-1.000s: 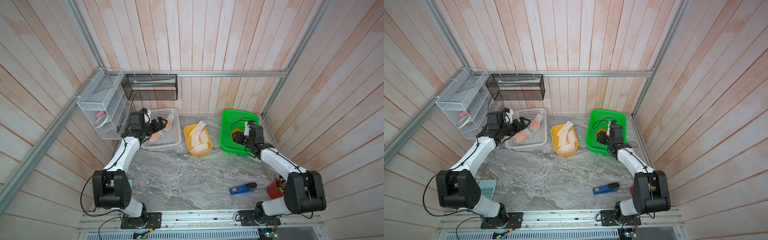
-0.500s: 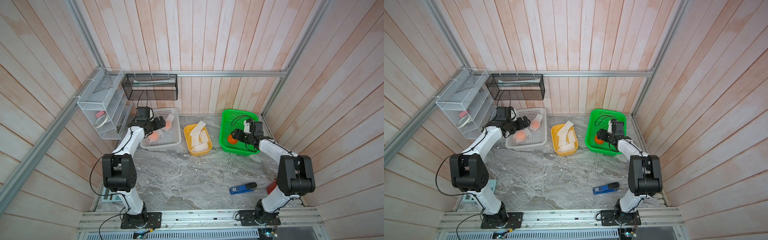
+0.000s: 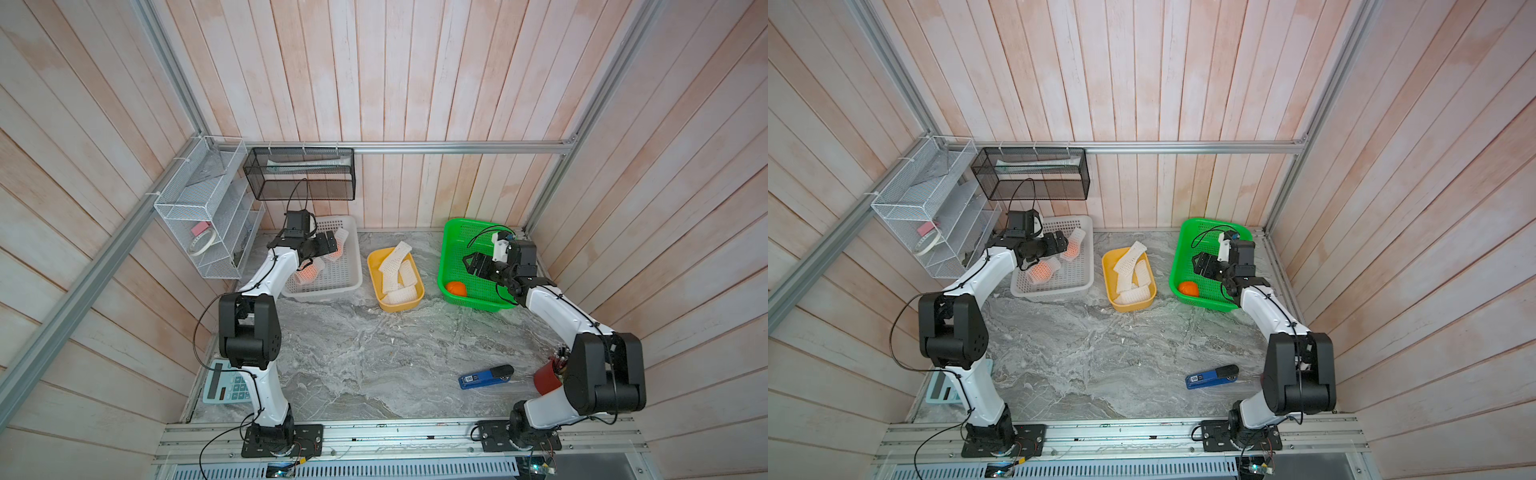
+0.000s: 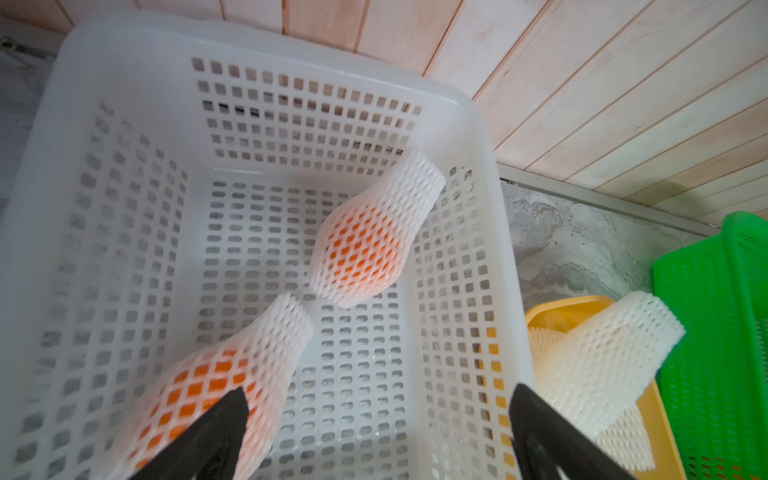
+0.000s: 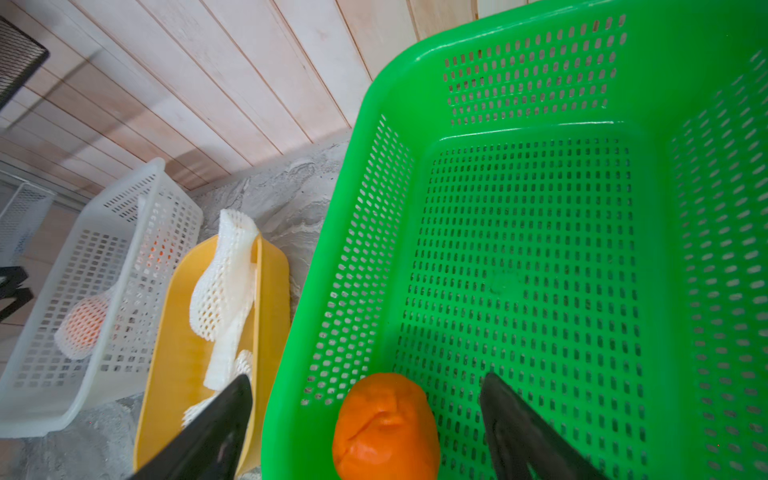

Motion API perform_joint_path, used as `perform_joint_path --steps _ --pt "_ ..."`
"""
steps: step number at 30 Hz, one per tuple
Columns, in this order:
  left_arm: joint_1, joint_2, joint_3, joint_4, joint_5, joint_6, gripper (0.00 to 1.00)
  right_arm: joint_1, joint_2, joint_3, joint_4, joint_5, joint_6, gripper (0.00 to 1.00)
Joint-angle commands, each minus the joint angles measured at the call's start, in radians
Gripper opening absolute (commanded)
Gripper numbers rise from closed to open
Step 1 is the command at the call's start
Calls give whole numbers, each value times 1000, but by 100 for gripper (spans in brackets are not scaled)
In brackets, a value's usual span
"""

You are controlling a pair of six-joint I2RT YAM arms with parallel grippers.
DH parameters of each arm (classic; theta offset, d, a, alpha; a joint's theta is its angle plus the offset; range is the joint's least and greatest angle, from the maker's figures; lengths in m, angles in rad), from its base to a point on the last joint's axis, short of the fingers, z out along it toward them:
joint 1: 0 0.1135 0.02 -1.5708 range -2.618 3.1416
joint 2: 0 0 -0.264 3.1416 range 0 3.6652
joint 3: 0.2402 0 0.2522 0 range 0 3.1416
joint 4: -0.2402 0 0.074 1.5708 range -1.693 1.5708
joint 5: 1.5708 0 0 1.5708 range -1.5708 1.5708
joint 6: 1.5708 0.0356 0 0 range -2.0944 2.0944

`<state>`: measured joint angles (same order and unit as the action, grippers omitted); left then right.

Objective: Remove foam nets from oranges
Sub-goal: Place the orange in the basket, then pick up the orange from the basket.

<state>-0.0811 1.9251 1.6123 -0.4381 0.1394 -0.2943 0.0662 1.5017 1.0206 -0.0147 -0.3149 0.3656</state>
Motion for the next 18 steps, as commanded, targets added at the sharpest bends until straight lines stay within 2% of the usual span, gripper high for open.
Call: perform_joint_path --steps 1,7,11,18 --pt "1 46 27 101 -26 42 100 41 -39 -4 23 -44 -17 86" --pt "-1 145 72 172 32 -3 100 115 -82 -12 60 -74 1 86" --pt "-15 190 75 222 1 -6 100 127 -105 -38 127 -120 68 86" --pt "-37 269 99 280 -98 11 100 132 -154 -87 186 -157 106 86"
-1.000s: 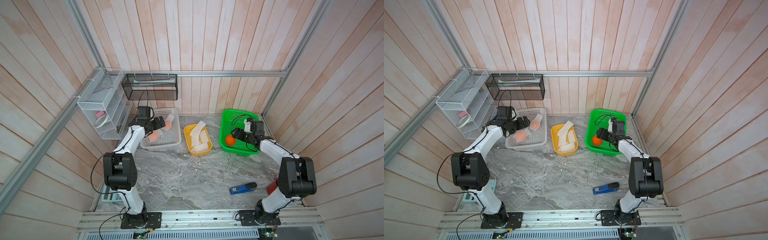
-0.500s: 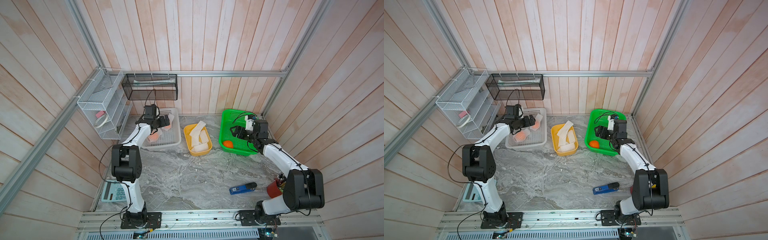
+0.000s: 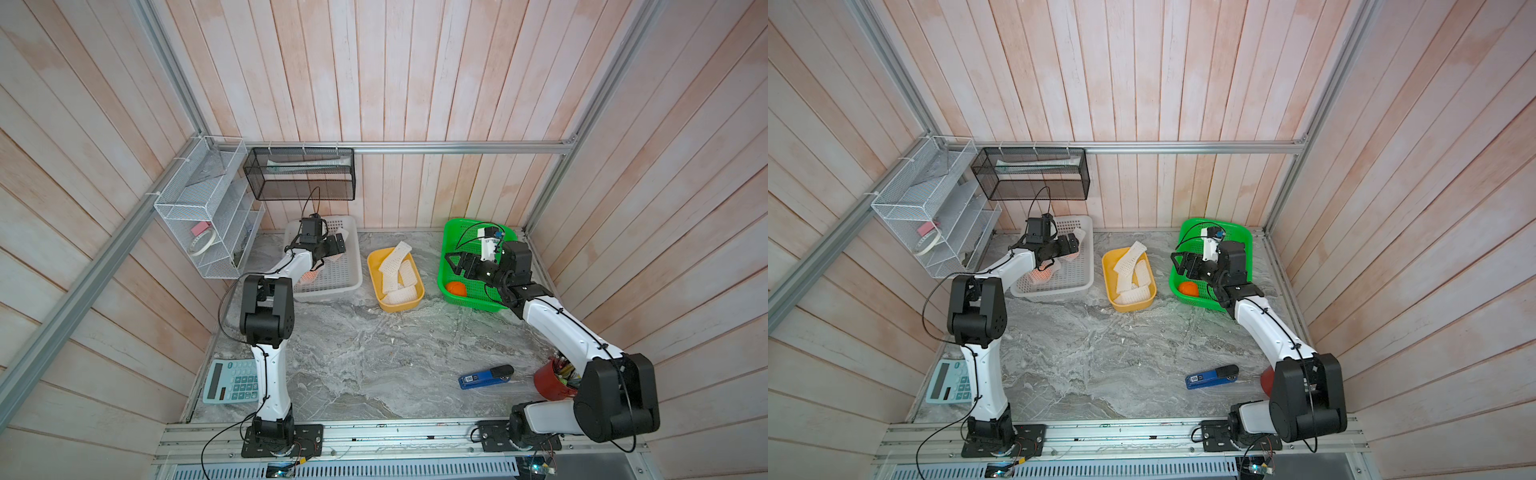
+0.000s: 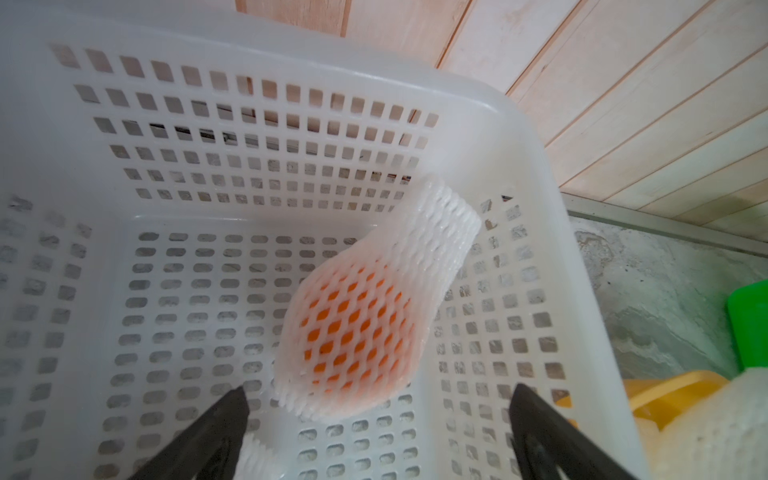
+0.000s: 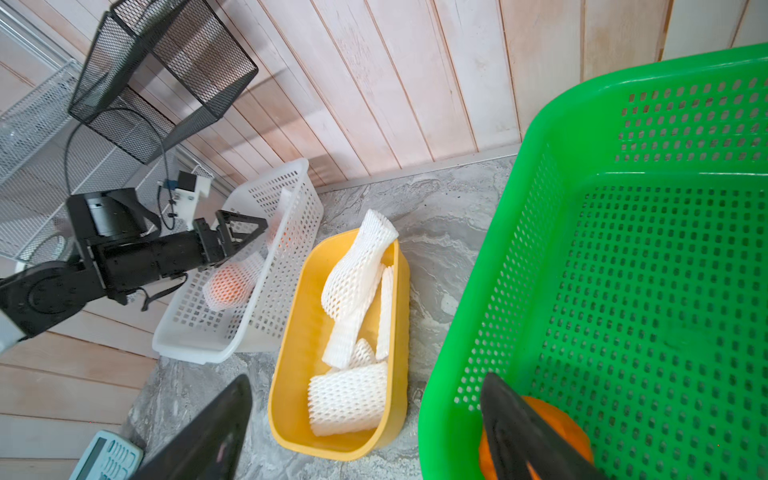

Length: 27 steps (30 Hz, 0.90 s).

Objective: Remove foam nets from oranges
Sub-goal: Pick up the orange from the basket.

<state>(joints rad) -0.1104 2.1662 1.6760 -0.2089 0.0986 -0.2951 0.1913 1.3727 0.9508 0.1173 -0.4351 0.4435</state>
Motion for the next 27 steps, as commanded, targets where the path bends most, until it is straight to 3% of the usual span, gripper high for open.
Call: perform_joint_path --steps 1,11,15,22,27 --pt "-8 37 41 50 -69 9 100 7 -27 -17 56 -44 31 86" --pt "-17 122 80 65 -90 49 98 2 -18 -8 80 -66 45 86" --pt "-14 150 85 68 -54 55 89 0 -8 1 89 -74 53 86" --pt "-8 172 85 104 12 39 82 -9 15 21 96 -80 61 86" --pt "13 168 81 155 99 13 66 -9 31 15 115 -82 73 86"
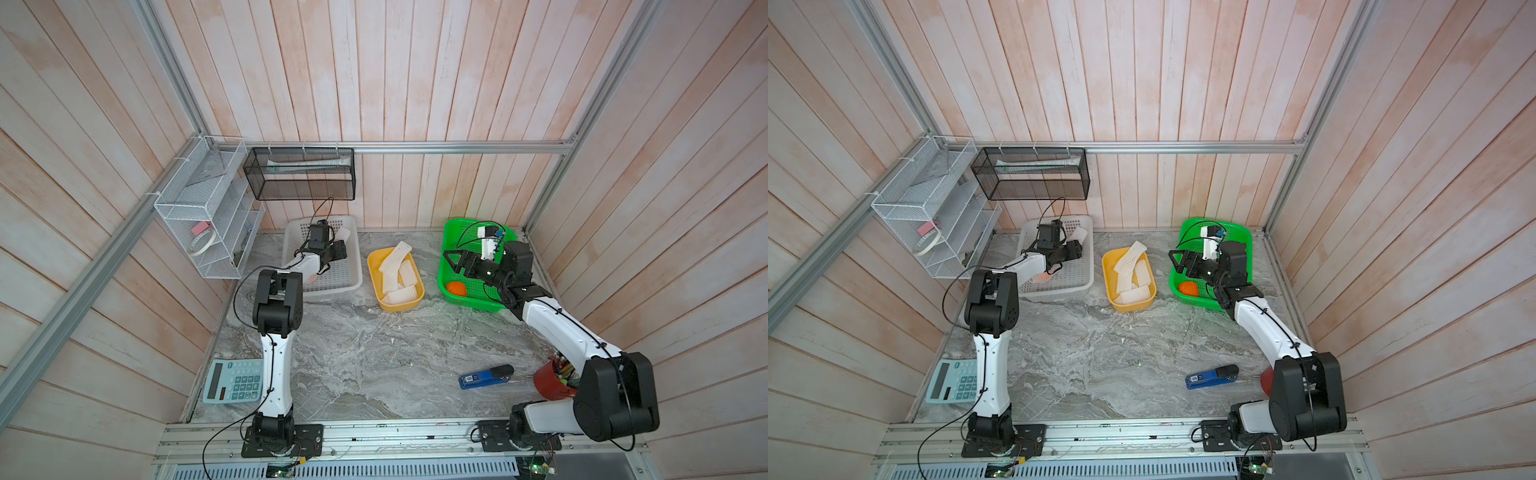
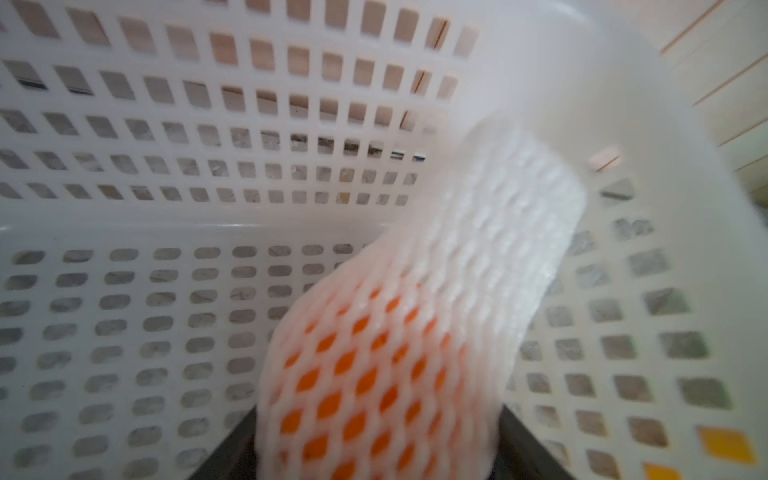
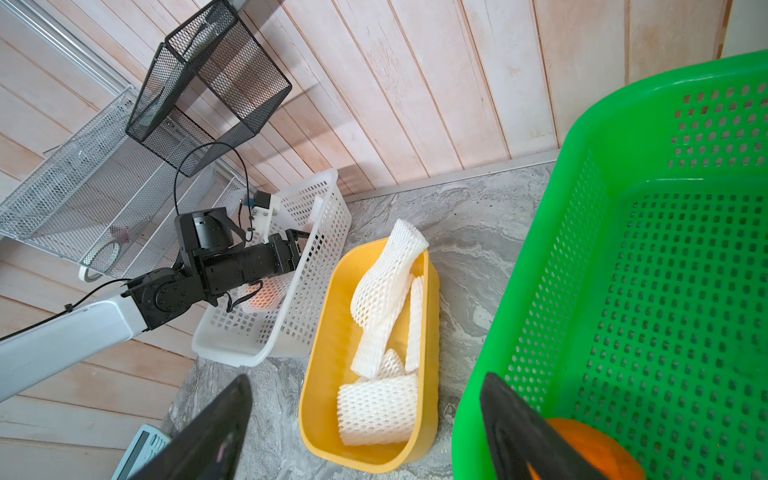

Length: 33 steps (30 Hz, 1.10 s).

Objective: Remove foam nets from oranges
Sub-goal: Pick up the orange from the basket.

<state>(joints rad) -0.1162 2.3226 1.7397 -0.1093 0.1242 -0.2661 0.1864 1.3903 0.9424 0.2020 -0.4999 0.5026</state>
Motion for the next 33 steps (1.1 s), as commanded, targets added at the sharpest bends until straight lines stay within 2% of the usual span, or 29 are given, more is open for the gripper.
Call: perform_joint_path --steps 1,8,13,19,24,33 --pt "22 8 16 70 88 -17 64 -4 17 23 30 -20 16 86" --pt "29 -30 -10 153 196 -4 63 -3 24 -1 72 -14 33 86" --pt "36 -89 -96 262 295 -27 64 -4 36 -9 94 -32 44 86" --pt "47 -273 -366 591 395 -119 64 18 51 -14 168 -82 63 86" --pt "43 -442 -518 730 461 -187 64 80 55 12 218 -101 49 86" --pt "-36 -716 -726 773 502 -236 64 228 52 54 265 -63 -19 86"
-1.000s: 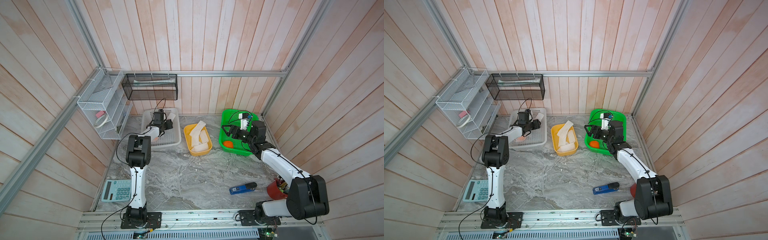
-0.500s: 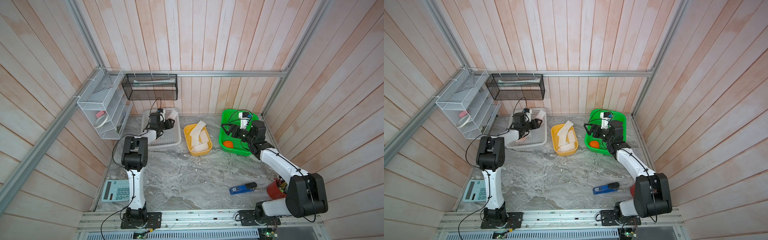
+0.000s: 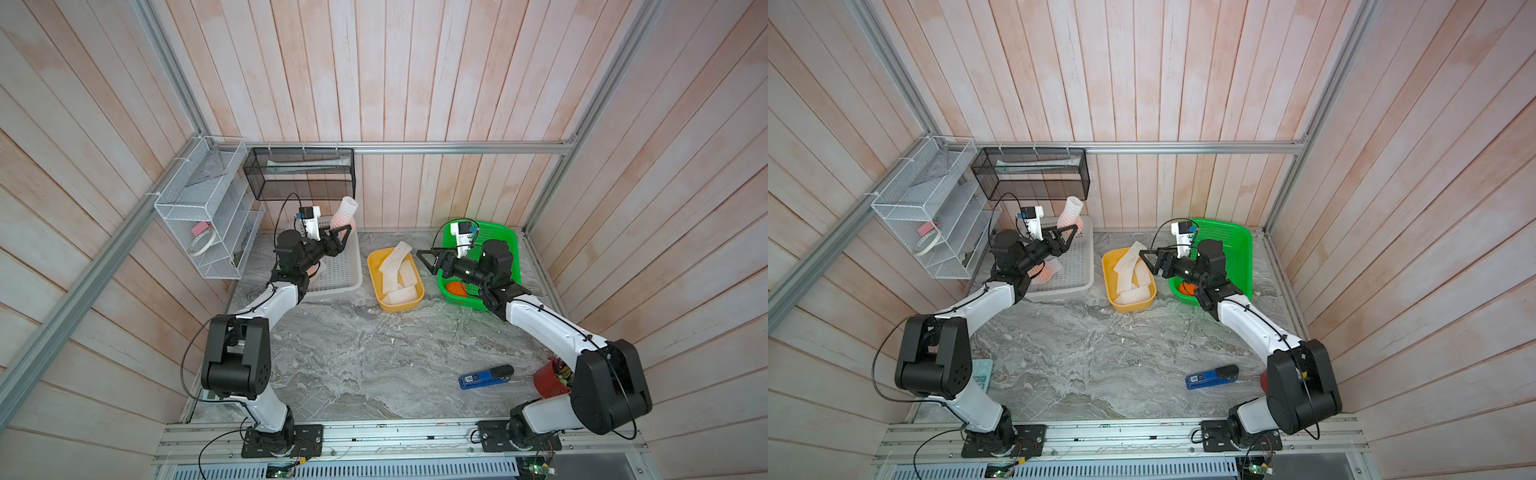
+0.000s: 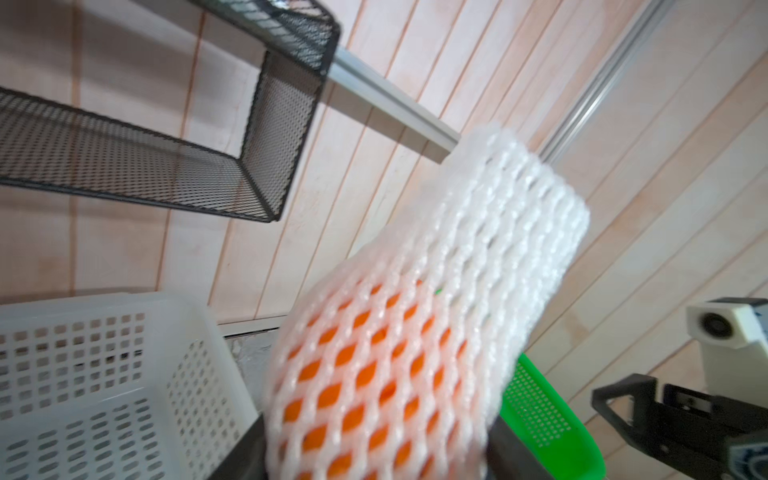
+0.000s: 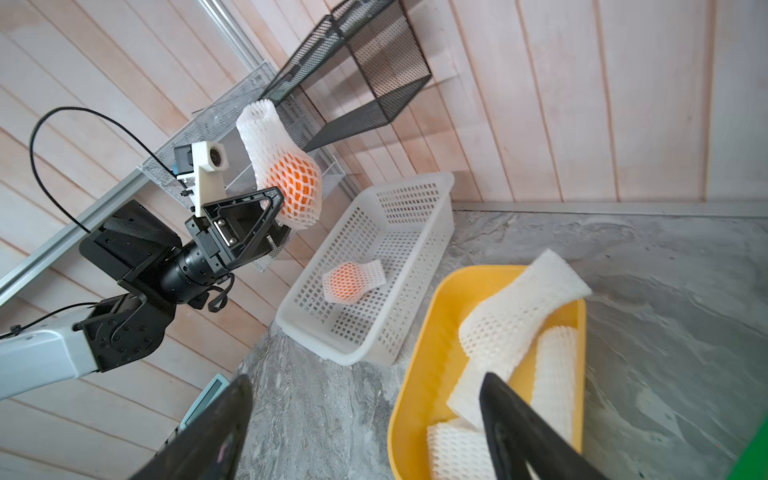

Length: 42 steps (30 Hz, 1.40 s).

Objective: Remove foam nets from oranges
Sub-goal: Pick up the orange from the basket, then place the orange at the center of the board.

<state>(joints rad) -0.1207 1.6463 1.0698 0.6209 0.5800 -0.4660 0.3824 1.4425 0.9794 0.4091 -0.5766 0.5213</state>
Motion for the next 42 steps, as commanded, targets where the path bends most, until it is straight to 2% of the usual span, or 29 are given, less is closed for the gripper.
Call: perform_joint_path --steps 1,9,16,24,32,42 --pt "-42 -59 -83 55 57 -41 64 44 -2 9 73 18 -41 86" --pt "-184 -156 -342 236 68 -175 64 135 -37 -99 183 44 -94 85" --pt "-314 -117 -504 439 32 -271 64 194 -101 -234 235 94 -99 85" --pt "-402 6 -576 634 22 -319 63 270 -129 -358 243 196 -110 85" --pt "-452 142 -630 838 23 -359 63 291 -112 -461 310 307 -93 84" --pt "-497 229 -674 943 0 -357 62 298 -15 -471 373 314 -87 77"
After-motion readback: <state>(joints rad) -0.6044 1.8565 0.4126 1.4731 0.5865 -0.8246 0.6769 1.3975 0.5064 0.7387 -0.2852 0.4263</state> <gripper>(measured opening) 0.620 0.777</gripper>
